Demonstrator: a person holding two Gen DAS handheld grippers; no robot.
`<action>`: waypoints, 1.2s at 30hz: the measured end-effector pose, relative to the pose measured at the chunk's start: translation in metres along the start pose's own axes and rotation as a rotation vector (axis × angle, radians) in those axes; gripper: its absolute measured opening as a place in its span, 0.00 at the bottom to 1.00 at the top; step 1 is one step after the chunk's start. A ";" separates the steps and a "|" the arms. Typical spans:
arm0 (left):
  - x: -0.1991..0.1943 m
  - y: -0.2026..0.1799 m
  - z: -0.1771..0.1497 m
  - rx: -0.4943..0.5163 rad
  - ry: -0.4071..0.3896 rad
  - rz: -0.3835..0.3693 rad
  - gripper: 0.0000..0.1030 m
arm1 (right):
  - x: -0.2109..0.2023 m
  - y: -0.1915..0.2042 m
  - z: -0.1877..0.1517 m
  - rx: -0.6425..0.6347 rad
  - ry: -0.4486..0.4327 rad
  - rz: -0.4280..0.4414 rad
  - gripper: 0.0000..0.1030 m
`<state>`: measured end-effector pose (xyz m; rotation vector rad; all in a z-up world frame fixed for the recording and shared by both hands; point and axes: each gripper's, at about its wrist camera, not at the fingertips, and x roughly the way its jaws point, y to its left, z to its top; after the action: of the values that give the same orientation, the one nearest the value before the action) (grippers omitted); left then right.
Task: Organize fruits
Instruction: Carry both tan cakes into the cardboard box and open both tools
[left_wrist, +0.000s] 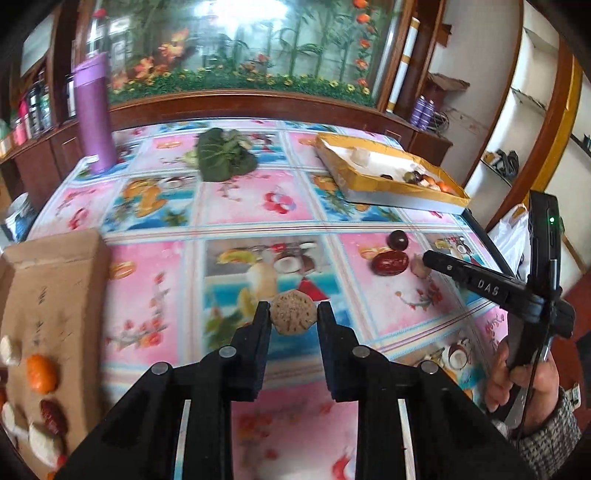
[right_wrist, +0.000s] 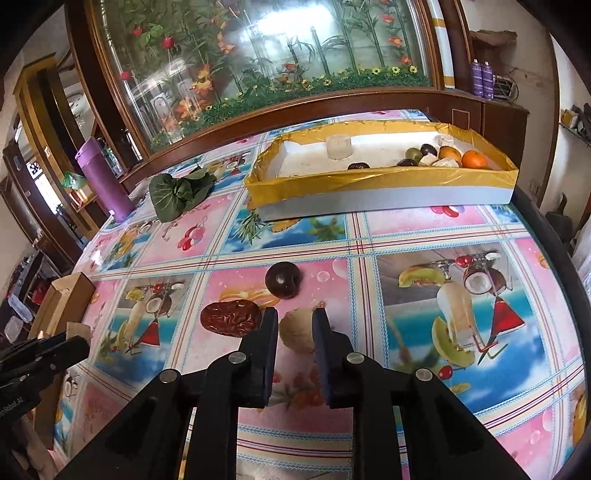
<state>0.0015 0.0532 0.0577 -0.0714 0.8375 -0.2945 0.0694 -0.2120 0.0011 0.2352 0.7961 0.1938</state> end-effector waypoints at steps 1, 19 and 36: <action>-0.006 0.006 -0.003 -0.015 -0.007 0.003 0.23 | -0.001 -0.002 0.000 0.015 0.002 0.018 0.19; -0.086 0.069 -0.046 -0.174 -0.123 0.040 0.24 | 0.022 0.013 0.002 -0.071 0.081 -0.137 0.31; -0.099 0.197 -0.012 -0.210 -0.004 0.251 0.24 | -0.048 0.163 0.013 -0.258 0.032 0.096 0.32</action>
<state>-0.0248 0.2708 0.0854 -0.1614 0.8619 0.0301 0.0325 -0.0705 0.0883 0.0268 0.7833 0.3886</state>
